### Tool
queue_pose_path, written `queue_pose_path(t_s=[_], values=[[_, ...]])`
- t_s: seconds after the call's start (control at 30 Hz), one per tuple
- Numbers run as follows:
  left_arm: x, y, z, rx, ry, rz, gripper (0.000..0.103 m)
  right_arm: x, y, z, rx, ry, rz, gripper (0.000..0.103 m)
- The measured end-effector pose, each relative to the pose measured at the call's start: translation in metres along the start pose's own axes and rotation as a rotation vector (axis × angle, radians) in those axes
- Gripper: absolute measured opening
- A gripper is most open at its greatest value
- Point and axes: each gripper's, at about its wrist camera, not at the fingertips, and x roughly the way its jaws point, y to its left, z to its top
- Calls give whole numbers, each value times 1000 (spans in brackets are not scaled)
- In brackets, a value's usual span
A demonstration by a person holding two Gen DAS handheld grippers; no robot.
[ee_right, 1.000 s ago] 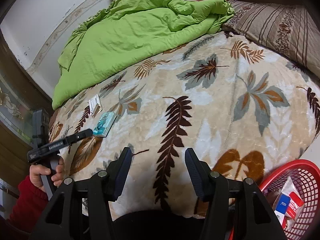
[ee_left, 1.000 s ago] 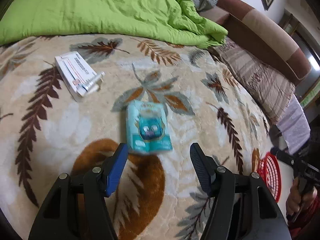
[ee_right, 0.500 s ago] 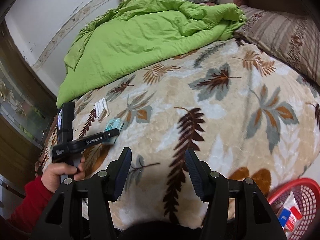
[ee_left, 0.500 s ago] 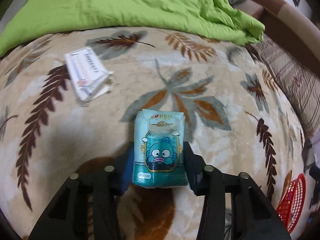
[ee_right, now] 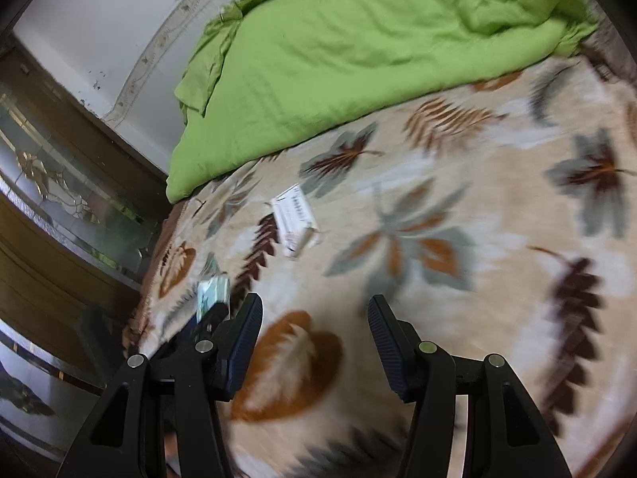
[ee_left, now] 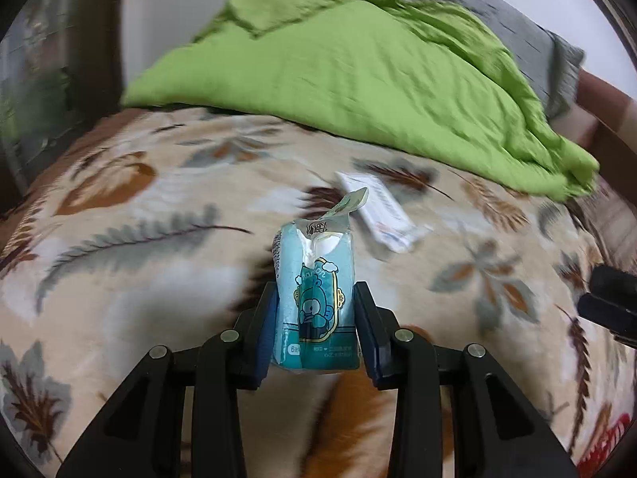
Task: Collect trash
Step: 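Grasp the white tablet box with right gripper while left gripper holds the blue packet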
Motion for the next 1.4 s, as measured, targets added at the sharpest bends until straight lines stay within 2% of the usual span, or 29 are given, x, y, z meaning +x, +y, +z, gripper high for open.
queue_pose_path(t_s=[0.13, 0.27, 0.53, 0.6, 0.67, 0.73, 0.83, 1.1, 1.4], values=[[10, 21, 4, -33, 9, 37, 36, 50, 7, 18, 70, 30, 33, 57], [12, 32, 10, -51, -1, 50, 36, 99, 0, 25, 213, 88, 75, 46], [14, 40, 14, -72, 8, 24, 36, 148, -4, 39, 320, 70, 63, 39], [15, 37, 14, -68, 11, 16, 36, 156, -4, 41, 330, 65, 60, 34], [16, 35, 14, -60, 11, 11, 36, 162, -4, 42, 333, 67, 50, 20], [16, 32, 14, -53, 12, 4, 36, 160, -3, 42, 309, 59, 38, 10], [15, 29, 14, -44, 7, -3, 36, 145, -2, 41, 279, 23, 28, 7], [7, 11, 9, -5, -8, -49, 36, 71, 2, 19, 119, -79, 2, 6], [-16, -23, -6, 76, -30, -127, 36, -13, 1, -37, -24, -144, -57, 6]])
